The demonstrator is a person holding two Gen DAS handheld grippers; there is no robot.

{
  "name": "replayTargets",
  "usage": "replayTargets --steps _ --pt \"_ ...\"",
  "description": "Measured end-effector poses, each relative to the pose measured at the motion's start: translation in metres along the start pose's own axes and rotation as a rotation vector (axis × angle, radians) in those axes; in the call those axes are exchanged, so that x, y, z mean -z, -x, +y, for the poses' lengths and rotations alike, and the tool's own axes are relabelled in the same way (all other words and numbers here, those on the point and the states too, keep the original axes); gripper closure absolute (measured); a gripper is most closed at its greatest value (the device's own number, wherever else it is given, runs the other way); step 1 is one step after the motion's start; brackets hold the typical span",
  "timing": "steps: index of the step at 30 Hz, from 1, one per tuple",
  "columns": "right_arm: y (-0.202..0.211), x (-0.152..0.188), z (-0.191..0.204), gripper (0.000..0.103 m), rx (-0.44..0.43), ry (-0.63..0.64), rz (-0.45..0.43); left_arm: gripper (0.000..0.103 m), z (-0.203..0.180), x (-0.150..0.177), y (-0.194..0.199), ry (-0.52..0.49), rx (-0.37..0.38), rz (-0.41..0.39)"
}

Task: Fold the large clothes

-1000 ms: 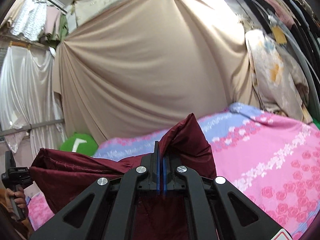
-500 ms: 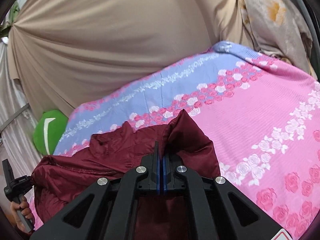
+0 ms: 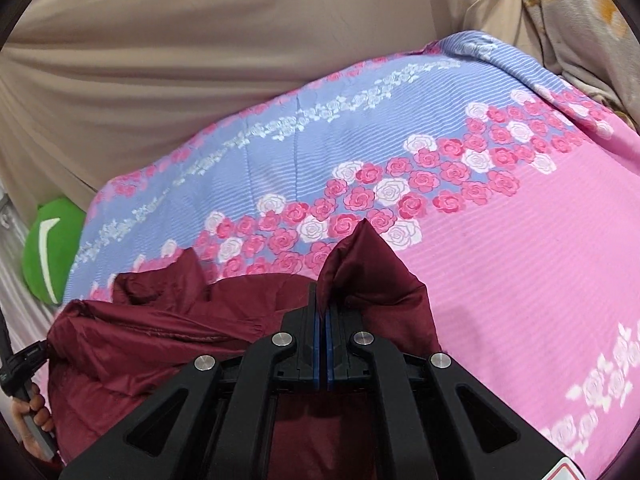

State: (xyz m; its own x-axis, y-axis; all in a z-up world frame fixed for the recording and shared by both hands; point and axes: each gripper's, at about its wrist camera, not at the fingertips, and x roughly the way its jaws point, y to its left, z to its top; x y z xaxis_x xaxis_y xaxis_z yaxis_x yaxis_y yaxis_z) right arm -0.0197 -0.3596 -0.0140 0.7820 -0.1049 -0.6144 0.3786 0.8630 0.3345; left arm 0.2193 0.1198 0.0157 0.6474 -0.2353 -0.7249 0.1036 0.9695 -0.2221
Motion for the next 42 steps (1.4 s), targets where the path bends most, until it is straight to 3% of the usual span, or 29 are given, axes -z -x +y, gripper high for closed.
replayTargets --steps 7,13,16,19,22,24,25,27,31,34,36,38,42 --pt "-0.053 -0.007 -0.002 0.102 0.025 -0.009 0.095 0.096 0.0 -0.001 -0.054 -0.01 -0.023 0.064" --pt "-0.072 -0.006 0.003 0.103 0.06 0.027 0.12 0.096 -0.01 0.003 -0.066 -0.067 -0.061 0.012" --pt "-0.073 -0.007 0.001 0.103 0.052 0.02 0.125 0.096 -0.006 0.002 -0.065 -0.048 -0.038 0.007" --pt "-0.069 -0.008 -0.004 0.1 0.016 -0.001 0.12 0.092 0.007 -0.001 -0.059 0.018 0.035 -0.008" --pt "-0.029 -0.009 -0.007 0.087 0.007 -0.03 0.004 0.08 0.016 0.0 -0.019 0.072 0.047 -0.067" --pt "0.016 -0.004 0.005 0.07 0.008 0.024 -0.107 0.048 0.013 0.004 0.022 0.061 0.033 -0.163" --pt "0.041 0.001 0.022 0.067 -0.005 0.088 -0.154 0.043 0.003 0.008 0.052 0.022 0.021 -0.235" --pt "0.063 0.013 0.056 0.063 -0.05 0.188 -0.16 0.038 -0.031 0.013 0.089 -0.092 0.038 -0.294" --pt "0.061 0.071 0.153 0.064 -0.233 0.408 0.0 0.034 -0.11 0.035 0.099 -0.303 0.13 -0.244" --pt "0.052 0.116 0.194 0.07 -0.266 0.562 0.043 0.034 -0.147 0.069 0.065 -0.417 0.086 -0.136" --pt "0.048 0.132 0.195 0.07 -0.24 0.602 0.061 0.035 -0.147 0.087 0.048 -0.422 0.045 -0.087" --pt "0.044 0.134 0.173 0.071 -0.229 0.549 0.099 0.034 -0.136 0.103 0.034 -0.387 0.024 -0.034" --pt "0.049 0.126 0.12 0.075 -0.208 0.381 0.128 0.034 -0.124 0.118 0.034 -0.367 -0.019 -0.058"
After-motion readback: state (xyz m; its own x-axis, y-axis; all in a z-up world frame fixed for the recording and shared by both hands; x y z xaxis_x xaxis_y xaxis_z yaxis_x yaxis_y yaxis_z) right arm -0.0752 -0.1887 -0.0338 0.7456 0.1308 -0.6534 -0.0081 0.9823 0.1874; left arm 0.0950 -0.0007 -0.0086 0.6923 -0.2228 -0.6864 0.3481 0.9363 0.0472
